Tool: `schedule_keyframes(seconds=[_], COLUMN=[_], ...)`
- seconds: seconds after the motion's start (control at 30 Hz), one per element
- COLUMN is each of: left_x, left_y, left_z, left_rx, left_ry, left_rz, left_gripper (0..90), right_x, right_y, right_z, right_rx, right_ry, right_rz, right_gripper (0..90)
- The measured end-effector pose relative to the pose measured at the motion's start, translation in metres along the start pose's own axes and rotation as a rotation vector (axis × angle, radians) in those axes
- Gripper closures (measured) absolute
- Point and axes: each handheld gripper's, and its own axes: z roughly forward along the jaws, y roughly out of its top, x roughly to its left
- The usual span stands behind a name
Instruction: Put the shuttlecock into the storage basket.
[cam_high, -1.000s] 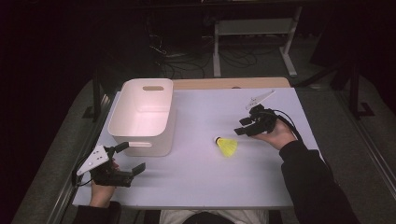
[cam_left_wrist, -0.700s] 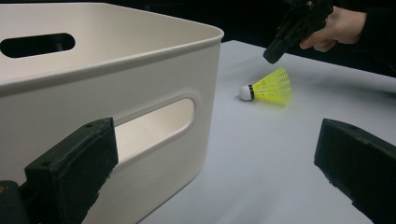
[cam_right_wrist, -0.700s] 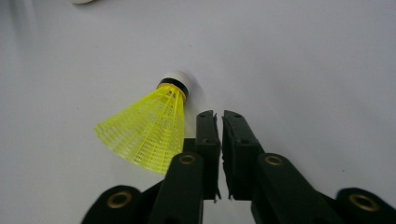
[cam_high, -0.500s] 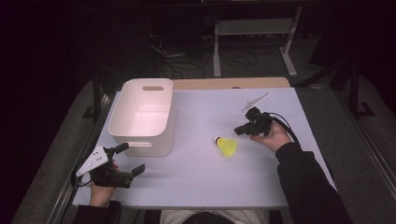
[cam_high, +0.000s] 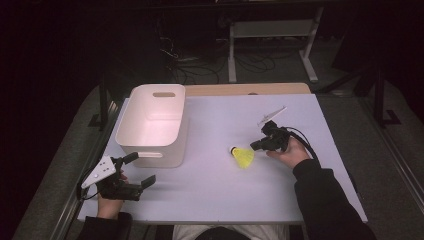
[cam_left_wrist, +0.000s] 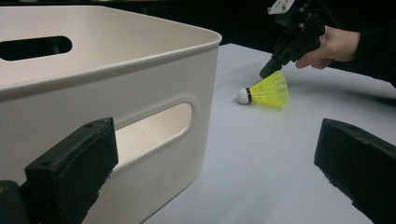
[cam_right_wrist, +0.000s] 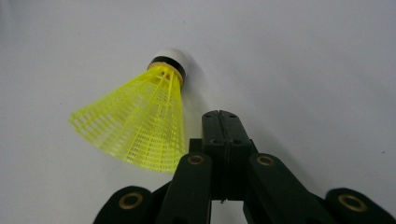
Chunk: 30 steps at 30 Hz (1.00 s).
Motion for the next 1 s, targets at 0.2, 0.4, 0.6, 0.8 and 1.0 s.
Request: schedule_keyframes(seconds=[0.2,0.4,0.6,0.8,1.0], left_x=[0.000,0.000,0.000,0.000,0.001], left_y=[0.000,0.000,0.000,0.000,0.000], left_z=[0.001,0.001,0.002,0.002,0.002], left_rx=[-0.003,-0.002,-0.002,0.000,0.001], left_ry=[-0.003,-0.006,-0.008,-0.009,-0.008], left_rz=[0.000,0.000,0.001,0.003,0.004], left_gripper=[0.0,0.0,0.0,0.0,0.0], right_x=[0.004,0.010,0.018,0.023,0.027], right_y=[-0.004,-0.004,-0.006,-0.005,-0.003], right_z=[0.002,0.002,0.006,0.009,0.012], right_rx=[0.012,0.008,0.015,0.014,0.007], right_ry=[0.025,0.049,0.070,0.085,0.101], right_rz=[-0.003,-0.012,-0.031,-0.044,-0.051], right_gripper=[88.7,88.7,88.6,88.7,88.6])
